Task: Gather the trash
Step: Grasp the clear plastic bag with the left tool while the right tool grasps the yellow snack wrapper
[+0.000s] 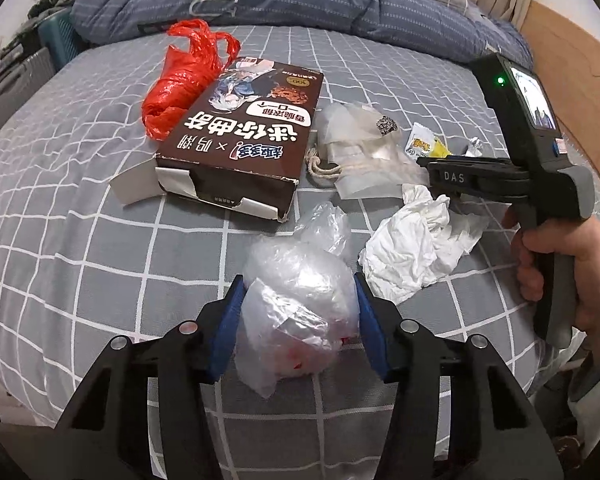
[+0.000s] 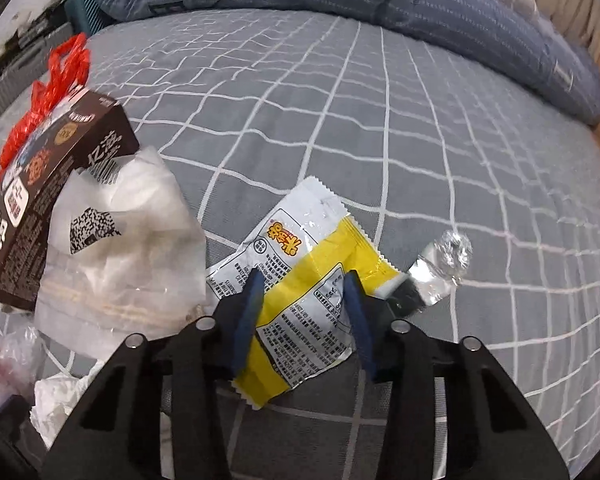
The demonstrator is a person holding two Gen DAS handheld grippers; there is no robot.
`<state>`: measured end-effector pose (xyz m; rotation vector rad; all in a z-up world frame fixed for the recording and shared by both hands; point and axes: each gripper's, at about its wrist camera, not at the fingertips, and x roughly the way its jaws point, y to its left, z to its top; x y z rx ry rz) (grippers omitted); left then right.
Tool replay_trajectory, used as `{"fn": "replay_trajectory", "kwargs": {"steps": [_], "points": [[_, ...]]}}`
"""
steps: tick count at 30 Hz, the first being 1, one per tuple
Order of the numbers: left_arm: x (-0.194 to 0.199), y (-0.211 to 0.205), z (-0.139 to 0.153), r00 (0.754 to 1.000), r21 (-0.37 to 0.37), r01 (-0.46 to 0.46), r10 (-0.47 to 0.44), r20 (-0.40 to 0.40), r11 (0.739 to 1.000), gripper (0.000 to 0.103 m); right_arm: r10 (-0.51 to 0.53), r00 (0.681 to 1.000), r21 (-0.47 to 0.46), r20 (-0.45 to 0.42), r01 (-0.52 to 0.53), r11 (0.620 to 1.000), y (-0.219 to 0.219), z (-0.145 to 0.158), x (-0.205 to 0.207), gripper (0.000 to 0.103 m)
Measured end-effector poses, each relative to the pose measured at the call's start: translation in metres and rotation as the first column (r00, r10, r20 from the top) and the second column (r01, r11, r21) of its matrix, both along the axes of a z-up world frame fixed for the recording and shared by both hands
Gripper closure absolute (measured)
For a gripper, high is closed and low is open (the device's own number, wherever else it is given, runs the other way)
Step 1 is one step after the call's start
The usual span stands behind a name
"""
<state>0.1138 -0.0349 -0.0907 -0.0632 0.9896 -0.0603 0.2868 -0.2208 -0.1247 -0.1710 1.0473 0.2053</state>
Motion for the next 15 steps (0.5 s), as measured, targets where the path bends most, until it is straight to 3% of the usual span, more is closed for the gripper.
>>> {"fn": "replay_trajectory", "kwargs": {"steps": [6,15], "points": [[-0.003,0.0,0.001,1.0,-0.006,-0.003,0.003,-0.001,1.0,0.051,-0.02,0.999,0.024,-0.027,0.021,1.0,-0.004,-0.001,0.004,0.074],[-0.007,-0.003,0.007,1.0,0.002,0.018,-0.018,0.003,1.0,0.052,-0.03,0.997,0.065,0.074,0.025,0.998,-0.008,0.013,-0.018,0.084]]}}
